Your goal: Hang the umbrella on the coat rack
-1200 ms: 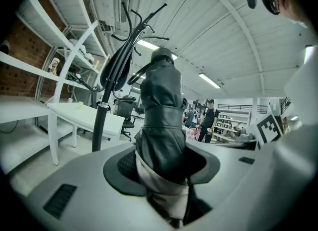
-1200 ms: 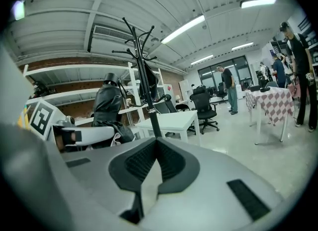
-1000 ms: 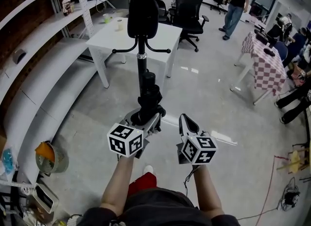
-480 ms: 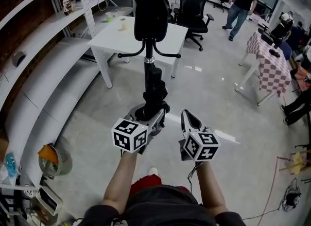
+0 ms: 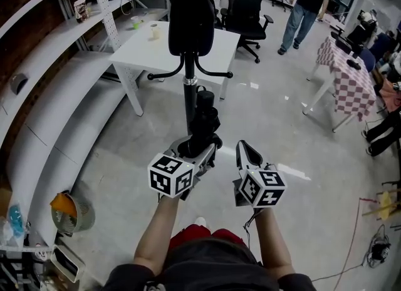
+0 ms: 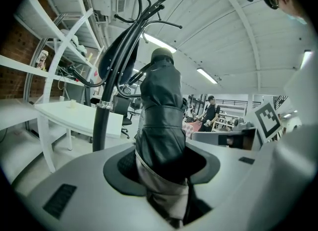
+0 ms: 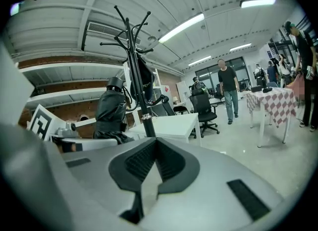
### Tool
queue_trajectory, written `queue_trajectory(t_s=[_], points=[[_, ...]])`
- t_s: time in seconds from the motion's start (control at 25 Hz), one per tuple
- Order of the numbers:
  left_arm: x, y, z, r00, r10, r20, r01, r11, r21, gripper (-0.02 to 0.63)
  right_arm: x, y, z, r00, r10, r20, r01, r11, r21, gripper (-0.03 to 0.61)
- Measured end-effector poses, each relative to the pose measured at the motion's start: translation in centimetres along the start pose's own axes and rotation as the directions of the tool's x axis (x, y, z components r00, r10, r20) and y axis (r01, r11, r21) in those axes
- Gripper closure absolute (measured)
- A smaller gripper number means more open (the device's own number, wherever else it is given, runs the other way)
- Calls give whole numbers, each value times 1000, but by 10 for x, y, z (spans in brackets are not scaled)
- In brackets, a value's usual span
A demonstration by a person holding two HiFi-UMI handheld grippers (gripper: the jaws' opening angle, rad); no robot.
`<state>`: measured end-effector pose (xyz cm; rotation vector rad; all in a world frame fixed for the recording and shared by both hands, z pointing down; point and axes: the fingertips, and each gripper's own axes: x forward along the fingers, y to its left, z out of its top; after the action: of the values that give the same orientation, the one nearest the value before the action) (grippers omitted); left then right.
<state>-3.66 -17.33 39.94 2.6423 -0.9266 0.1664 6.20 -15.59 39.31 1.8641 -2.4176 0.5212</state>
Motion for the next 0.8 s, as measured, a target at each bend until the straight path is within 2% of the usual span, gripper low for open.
queue_trajectory(t_s=[0.28,0.8], points=[[14,0,-3,999,-40,-30,40,999,-1,420,4,-8,-1,999,-34,-5,34,999,18,561],[56,-36,-9,988,-128,-83,131,991,26,420,-12,-52,8,994,-106,32,104,993,52,561]])
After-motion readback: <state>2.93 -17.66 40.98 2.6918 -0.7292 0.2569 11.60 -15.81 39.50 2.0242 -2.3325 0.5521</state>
